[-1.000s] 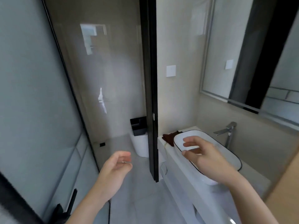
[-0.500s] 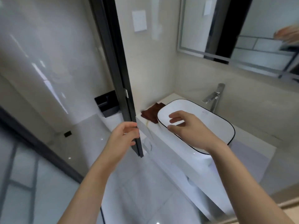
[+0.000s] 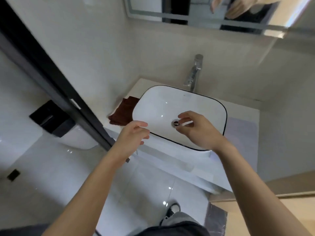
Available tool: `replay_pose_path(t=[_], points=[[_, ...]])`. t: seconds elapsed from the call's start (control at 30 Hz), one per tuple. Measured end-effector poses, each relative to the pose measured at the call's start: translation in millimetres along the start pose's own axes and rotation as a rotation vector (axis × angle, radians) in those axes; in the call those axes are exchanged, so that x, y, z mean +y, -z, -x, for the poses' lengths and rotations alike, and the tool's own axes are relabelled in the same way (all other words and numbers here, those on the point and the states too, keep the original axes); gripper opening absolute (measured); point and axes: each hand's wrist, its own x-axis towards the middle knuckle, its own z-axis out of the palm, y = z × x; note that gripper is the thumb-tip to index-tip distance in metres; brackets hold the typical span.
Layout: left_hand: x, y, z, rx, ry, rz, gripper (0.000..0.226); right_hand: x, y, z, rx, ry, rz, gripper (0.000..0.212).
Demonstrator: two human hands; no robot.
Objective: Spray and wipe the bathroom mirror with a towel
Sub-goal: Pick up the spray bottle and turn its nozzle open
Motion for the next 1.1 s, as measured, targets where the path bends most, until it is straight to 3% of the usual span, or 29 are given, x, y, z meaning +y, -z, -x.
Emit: replay_pose_path(t=[0.3,0.47,0.63,0.83,1.1], points=[[3.4,-4.0,-81.7,-0.233,-0.011,-0.101,0.025,23.8,-33.9,-27.2,0.142,-0.197,-0.140,0.031],[-11.2,-11.7,-131.5,-0.385,-0.045,-0.199,0.023,40.9,-59.0,-15.9,0.403,-0.381,-0.184,0.030],[-32.5,-23.6,-149.1,-0.666,-0.075,-0.290,0.031,57.6,-99.1,14.2,0.705,-0.591,-0.247,0.024],[-89.6,-35.1,-138.6,-0.843,-0.139,-0.417,0.033,95.4,-169.5,71.5,0.894,-0.754,-0.457,0.027],[-212.2,-72.7,-131.8,-0.966,-0.211,-0.618,0.039,210.6,-287.1,79.2,0.924,-0.816,-0.671,0.028]])
